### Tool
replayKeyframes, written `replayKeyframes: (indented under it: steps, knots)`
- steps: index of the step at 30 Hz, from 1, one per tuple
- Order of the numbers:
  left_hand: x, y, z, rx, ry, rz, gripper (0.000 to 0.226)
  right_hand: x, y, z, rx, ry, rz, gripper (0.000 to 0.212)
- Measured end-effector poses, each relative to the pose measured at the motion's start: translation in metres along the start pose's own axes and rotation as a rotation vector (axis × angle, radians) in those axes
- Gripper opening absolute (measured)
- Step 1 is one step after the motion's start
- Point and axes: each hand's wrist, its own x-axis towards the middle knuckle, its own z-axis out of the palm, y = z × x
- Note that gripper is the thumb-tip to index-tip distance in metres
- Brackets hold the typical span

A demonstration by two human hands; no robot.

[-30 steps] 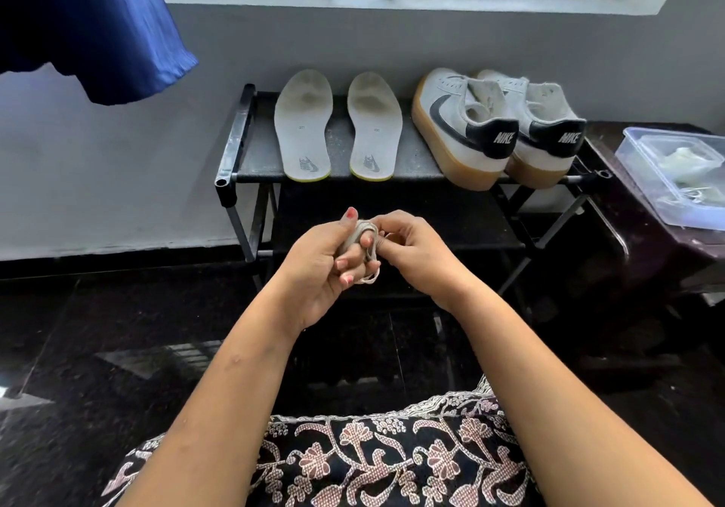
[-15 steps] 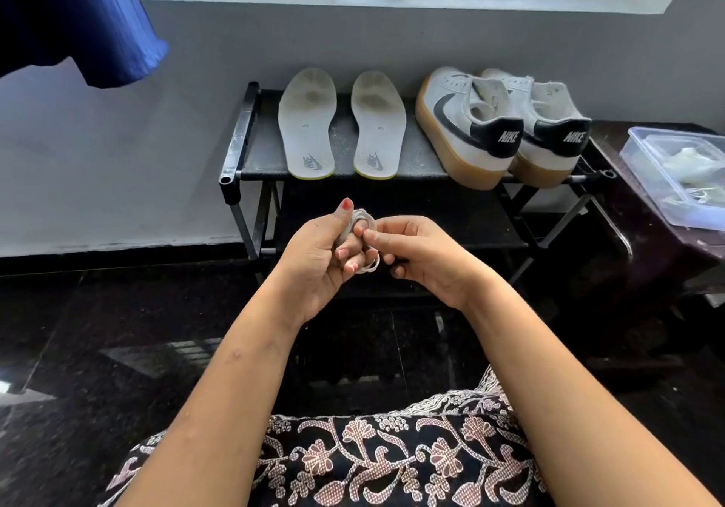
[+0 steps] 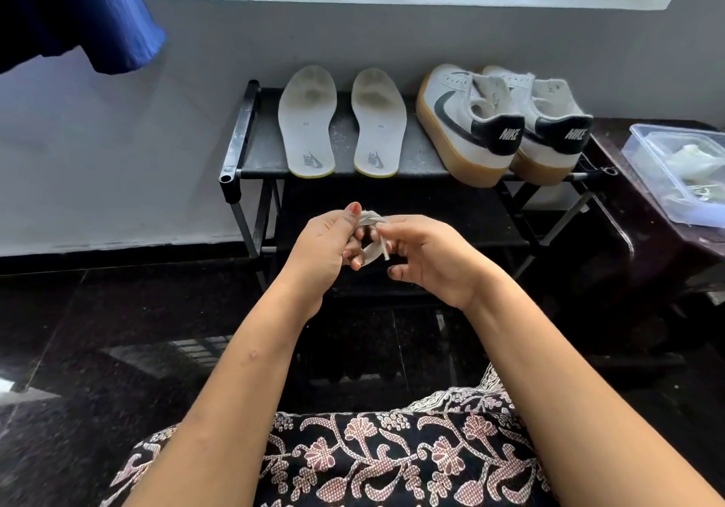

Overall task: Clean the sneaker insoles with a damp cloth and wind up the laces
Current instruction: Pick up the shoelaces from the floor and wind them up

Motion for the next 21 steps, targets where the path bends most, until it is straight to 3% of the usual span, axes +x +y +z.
replayKeyframes:
  steps: [7,10,12,15,21]
  knots:
    - [0.001,-0.004,-0.001,0.016,0.045,0.040,0.045,0.000,0.001,-0.001,0.069,-0.143,-0.029,0.049]
    - [0.001,-0.006,-0.003,0.001,0.047,0.029,0.044,0.000,0.003,0.001,-0.068,-0.150,-0.074,0.038]
    - [0.002,-0.007,-0.003,0.008,0.034,0.028,0.043,0.000,0.003,0.004,-0.147,-0.096,-0.076,0.029]
    - [0.003,-0.010,-0.003,0.021,0.024,0.010,0.042,0.002,0.005,0.008,-0.290,0.081,-0.076,0.042]
    - [0.002,-0.011,-0.001,0.004,0.047,-0.056,0.037,0.009,0.013,0.009,-0.527,0.340,-0.246,0.041]
